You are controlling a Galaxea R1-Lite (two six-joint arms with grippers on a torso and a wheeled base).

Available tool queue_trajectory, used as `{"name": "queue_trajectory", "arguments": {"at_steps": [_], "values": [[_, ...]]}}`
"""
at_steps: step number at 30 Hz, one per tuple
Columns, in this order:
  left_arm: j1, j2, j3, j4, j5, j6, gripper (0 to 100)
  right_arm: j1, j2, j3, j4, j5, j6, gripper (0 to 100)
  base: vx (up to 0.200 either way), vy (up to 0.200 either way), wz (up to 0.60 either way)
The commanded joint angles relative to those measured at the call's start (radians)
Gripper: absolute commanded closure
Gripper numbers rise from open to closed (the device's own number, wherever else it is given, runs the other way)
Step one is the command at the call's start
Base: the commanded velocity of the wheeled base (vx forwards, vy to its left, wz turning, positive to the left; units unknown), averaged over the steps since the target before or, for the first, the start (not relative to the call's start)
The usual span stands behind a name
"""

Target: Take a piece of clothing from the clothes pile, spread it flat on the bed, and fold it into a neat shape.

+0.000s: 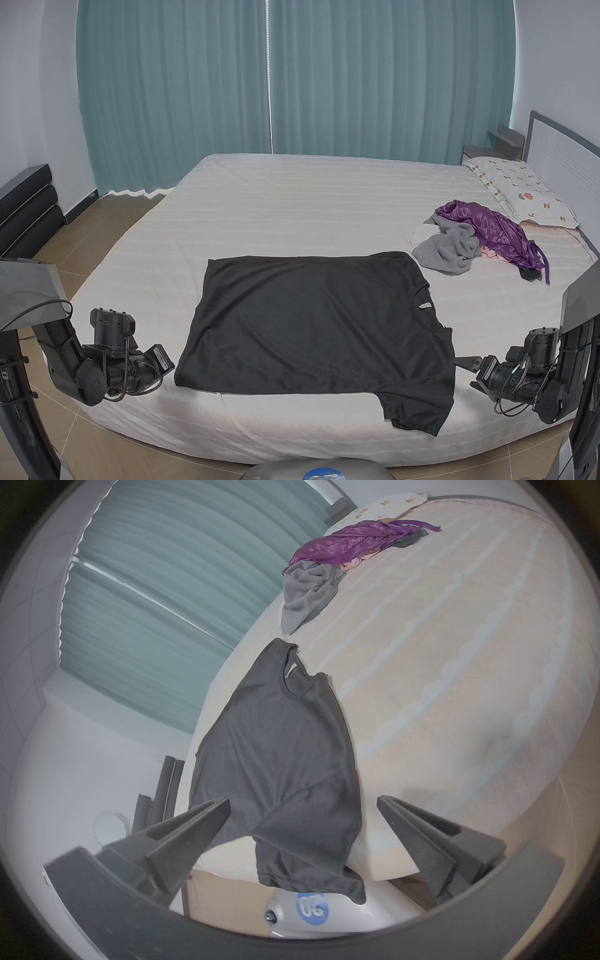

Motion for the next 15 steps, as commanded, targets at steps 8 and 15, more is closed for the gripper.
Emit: {"name": "queue_trajectory", "arguments": {"at_steps": [8, 15], "values": [[0.004, 0.007, -0.007, -0.005, -0.001, -0.005, 100, -0.001, -0.006, -0.014, -0.014, 0.004, 0.023, 0, 0.100, 0.000, 0.00], [0.004, 0.002, -0.019, -0.007, 0.002, -0.032, 100, -0.001, 0.005, -0.017, -0.015, 0.004, 0.045, 0, 0.000, 0.000, 0.00]]}}
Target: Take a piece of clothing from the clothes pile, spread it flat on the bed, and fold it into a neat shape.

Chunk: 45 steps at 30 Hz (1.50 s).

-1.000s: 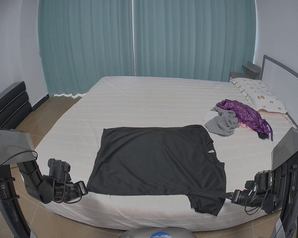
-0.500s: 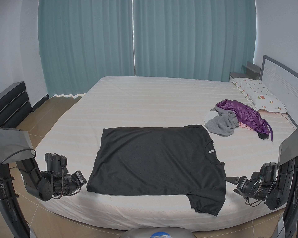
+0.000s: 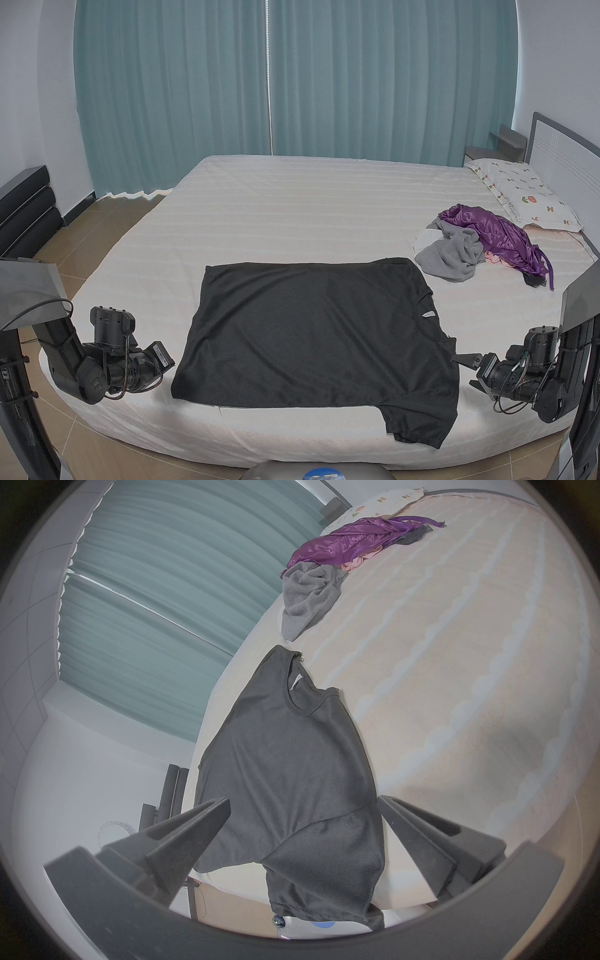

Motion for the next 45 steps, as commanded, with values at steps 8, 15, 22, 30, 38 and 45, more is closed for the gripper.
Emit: {"name": "queue_trajectory", "arguments": {"at_steps": [8, 15, 22, 30, 38, 45], "values": [[0.003, -0.005, -0.005, 0.000, 0.001, -0.031, 100, -0.001, 0.003, -0.001, -0.015, 0.000, 0.008, 0, 0.000, 0.100, 0.00], [0.003, 0.001, -0.006, -0.002, 0.000, -0.031, 100, -0.004, 0.003, -0.006, -0.015, 0.000, 0.013, 0, 0.000, 0.057, 0.00], [-0.006, -0.008, -0.014, -0.002, 0.001, -0.030, 100, -0.004, -0.003, -0.021, -0.015, 0.000, 0.031, 0, 0.000, 0.000, 0.00], [-0.043, -0.007, -0.054, -0.002, 0.001, -0.037, 100, 0.000, 0.005, -0.027, -0.015, 0.000, 0.034, 0, 0.150, 0.000, 0.00], [-0.037, 0.065, -0.298, 0.049, 0.007, -0.056, 100, -0.004, 0.005, -0.039, -0.015, 0.023, 0.109, 0, 0.000, 0.000, 0.00], [-0.037, 0.211, -0.574, 0.128, -0.002, -0.057, 100, -0.008, 0.008, -0.062, -0.013, 0.026, 0.178, 0, 0.000, 0.000, 0.00]]}}
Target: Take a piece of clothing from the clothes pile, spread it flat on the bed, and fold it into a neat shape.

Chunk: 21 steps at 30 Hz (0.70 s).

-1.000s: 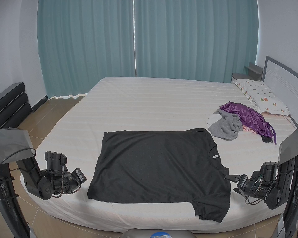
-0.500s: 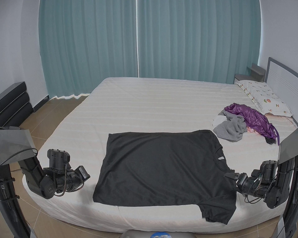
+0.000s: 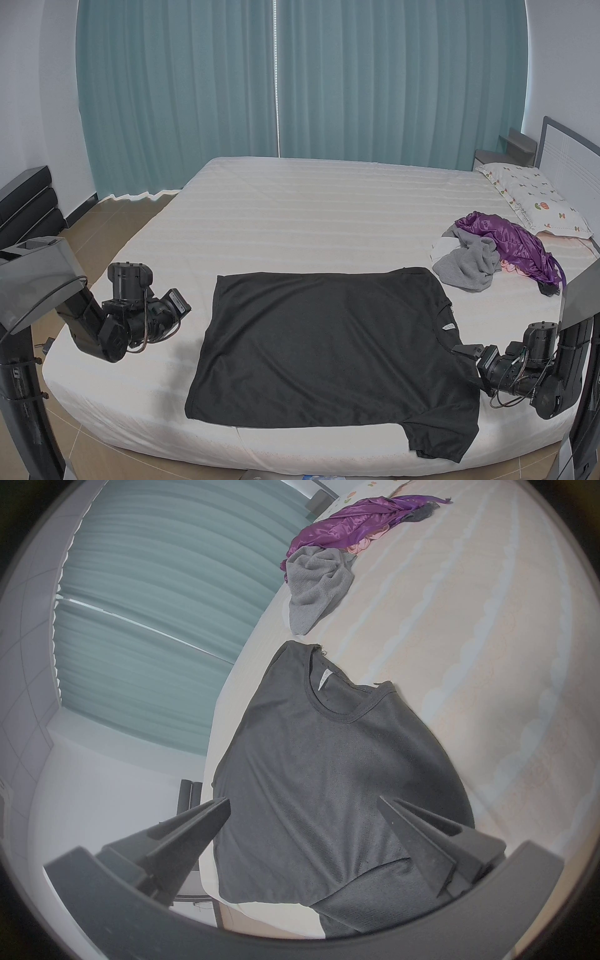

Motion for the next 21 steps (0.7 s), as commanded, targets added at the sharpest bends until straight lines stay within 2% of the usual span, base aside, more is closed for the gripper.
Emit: {"name": "queue_trajectory", "arguments": {"at_steps": [1, 5, 6, 12, 13, 21], "values": [[0.000, 0.168, -0.251, 0.060, -0.007, -0.002, 100, -0.004, 0.005, -0.021, -0.013, 0.010, 0.051, 0, 0.000, 0.000, 0.00], [-0.006, 0.252, -0.407, 0.102, -0.006, -0.002, 100, -0.002, 0.020, -0.021, -0.015, 0.036, 0.051, 0, 0.000, 0.000, 0.00], [-0.008, 0.274, -0.452, 0.114, -0.006, -0.002, 0, -0.002, 0.022, -0.021, -0.015, 0.037, 0.051, 0, 0.000, 0.000, 0.00], [-0.008, 0.409, -0.742, 0.232, -0.006, -0.002, 0, 0.002, 0.023, -0.016, -0.015, 0.037, 0.049, 0, 0.000, 0.000, 0.00], [-0.009, 0.412, -0.746, 0.235, -0.006, -0.002, 0, 0.002, 0.023, -0.016, -0.015, 0.037, 0.051, 0, 0.000, 0.000, 0.00], [-0.052, 0.585, -1.064, 0.350, 0.010, -0.001, 0, 0.005, 0.023, -0.013, -0.015, 0.039, 0.049, 0, 0.000, 0.000, 0.00]]}}
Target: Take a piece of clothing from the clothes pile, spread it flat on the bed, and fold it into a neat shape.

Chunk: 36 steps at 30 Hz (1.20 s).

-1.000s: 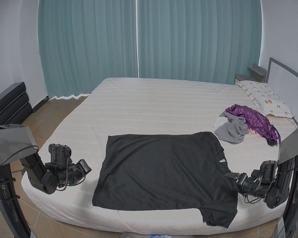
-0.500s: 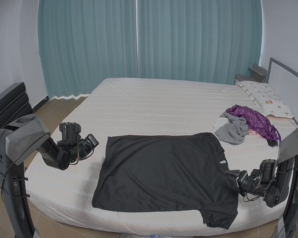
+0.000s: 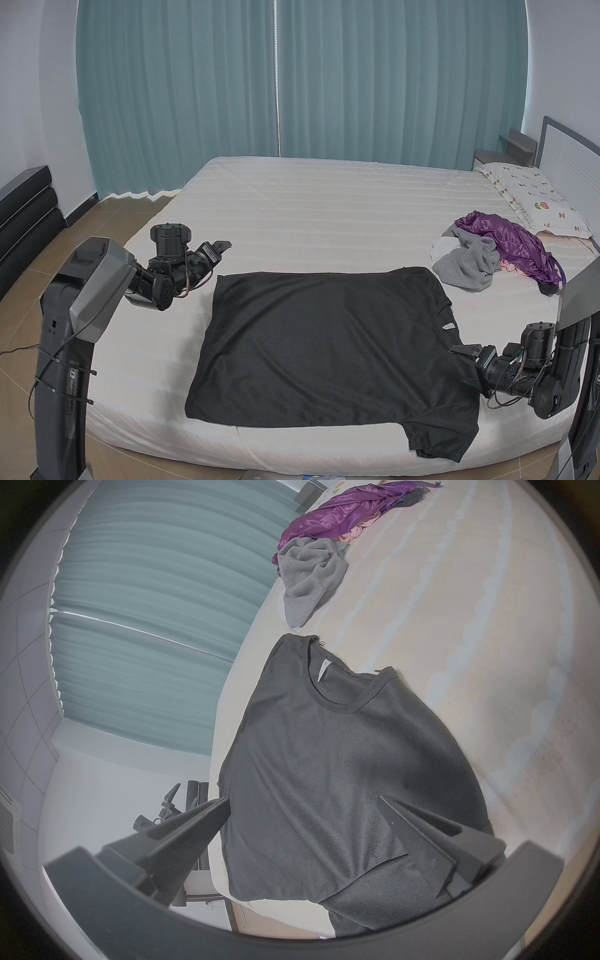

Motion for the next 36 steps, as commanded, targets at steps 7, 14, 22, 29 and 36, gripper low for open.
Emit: {"name": "queue_trajectory", "arguments": {"at_steps": [7, 14, 22, 29, 36], "values": [[-0.026, 0.259, -0.320, 0.130, 0.030, 0.004, 0, 0.003, 0.005, 0.004, -0.015, 0.005, 0.001, 0, 0.000, 0.000, 0.00], [-0.011, 0.285, -0.369, 0.128, 0.093, 0.007, 0, 0.005, 0.005, 0.007, -0.015, 0.005, -0.002, 0, 0.000, 0.000, 0.00], [-0.011, 0.293, -0.369, 0.131, 0.090, 0.010, 0, 0.005, 0.005, 0.007, -0.015, 0.005, -0.002, 0, 0.000, 0.000, 0.00], [-0.014, 0.308, -0.369, 0.150, 0.079, 0.020, 0, 0.005, 0.005, 0.007, -0.015, 0.005, 0.000, 0, 0.000, 0.000, 0.00], [-0.011, 0.310, -0.369, 0.157, 0.079, 0.024, 0, 0.005, 0.005, 0.007, -0.015, 0.005, 0.000, 0, 0.000, 0.000, 0.00]]}}
